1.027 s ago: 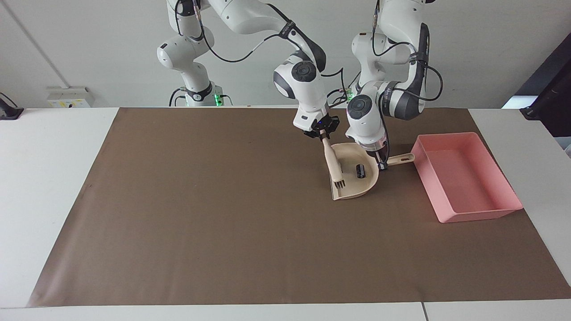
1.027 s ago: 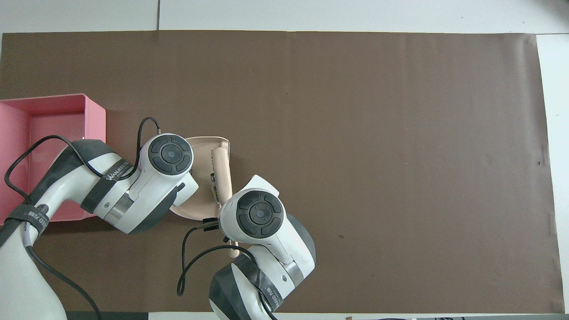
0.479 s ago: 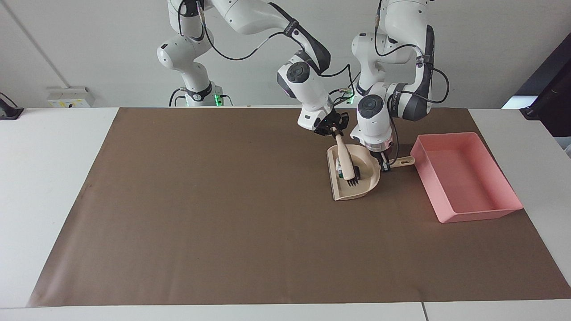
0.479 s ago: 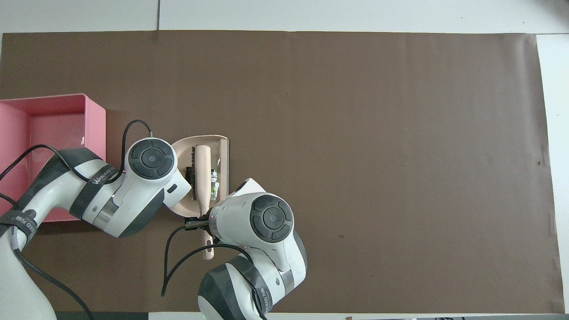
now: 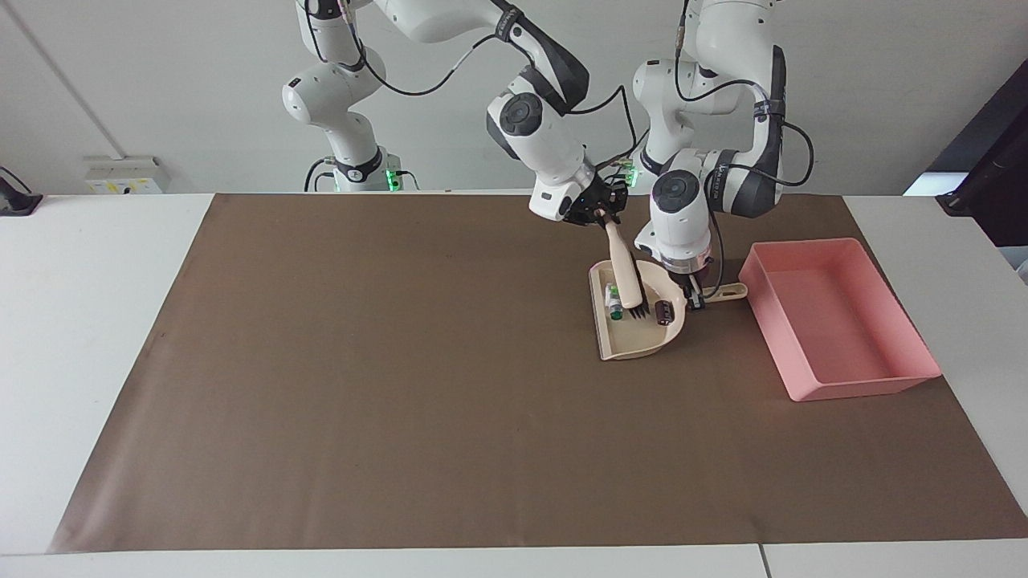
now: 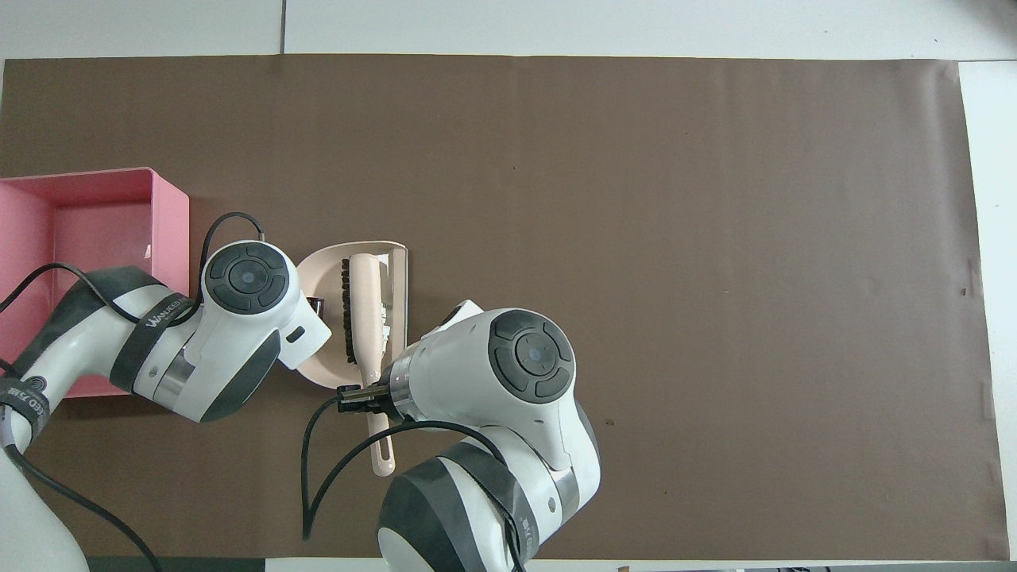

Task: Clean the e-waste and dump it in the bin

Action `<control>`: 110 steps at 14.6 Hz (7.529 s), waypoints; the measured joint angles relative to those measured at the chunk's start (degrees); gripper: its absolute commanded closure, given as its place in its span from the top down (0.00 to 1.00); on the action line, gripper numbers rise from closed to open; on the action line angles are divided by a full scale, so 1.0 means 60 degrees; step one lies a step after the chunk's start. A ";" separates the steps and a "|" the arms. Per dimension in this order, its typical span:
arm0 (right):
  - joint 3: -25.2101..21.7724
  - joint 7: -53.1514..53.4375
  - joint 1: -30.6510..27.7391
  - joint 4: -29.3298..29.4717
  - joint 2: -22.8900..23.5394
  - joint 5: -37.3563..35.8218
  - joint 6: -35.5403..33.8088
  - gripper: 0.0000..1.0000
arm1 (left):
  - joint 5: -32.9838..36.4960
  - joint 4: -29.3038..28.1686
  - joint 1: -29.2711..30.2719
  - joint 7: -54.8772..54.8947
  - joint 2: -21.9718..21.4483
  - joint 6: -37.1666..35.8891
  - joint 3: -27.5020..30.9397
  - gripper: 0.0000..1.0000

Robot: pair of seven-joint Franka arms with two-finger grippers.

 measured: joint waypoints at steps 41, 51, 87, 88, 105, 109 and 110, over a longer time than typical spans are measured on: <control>0.0112 -0.4761 -0.8869 -0.4512 -0.2181 -0.6023 -0.0552 0.03 | 0.5618 0.3330 0.4615 0.2354 0.0777 -0.1411 0.0134 0.00; 0.0112 -0.4678 -0.8862 -0.4536 -0.2189 -0.6002 -0.0380 0.99 | 0.7501 0.3650 0.3678 0.1732 0.0481 -0.3632 0.0115 0.00; -0.0129 -0.2158 -0.8418 0.2502 -0.2489 -0.6079 -0.7049 0.99 | 0.1252 0.0783 -0.0084 -0.0675 0.0596 -0.0598 -0.0077 0.03; -0.0464 -0.2158 -0.8080 0.2500 -0.2489 -0.6079 -0.7049 0.99 | 0.1252 0.0783 -0.0084 -0.0671 0.0596 -0.0595 -0.0077 0.10; -0.1287 -0.2596 -0.7324 0.2419 -0.2489 -0.6083 -0.6956 0.99 | 0.0183 0.1003 0.0830 -0.4222 -0.0894 -0.1250 0.0079 0.97; -0.1288 -0.2823 -0.7324 0.2419 -0.2489 -0.6097 -0.6985 0.99 | -0.1508 0.1025 0.2076 -0.5525 -0.1056 -0.1425 0.0127 0.97; -0.1288 -0.2825 -0.7324 0.2419 -0.2489 -0.6097 -0.6985 0.99 | -0.1805 0.1086 0.2314 -0.5716 -0.1088 -0.1458 0.0139 0.97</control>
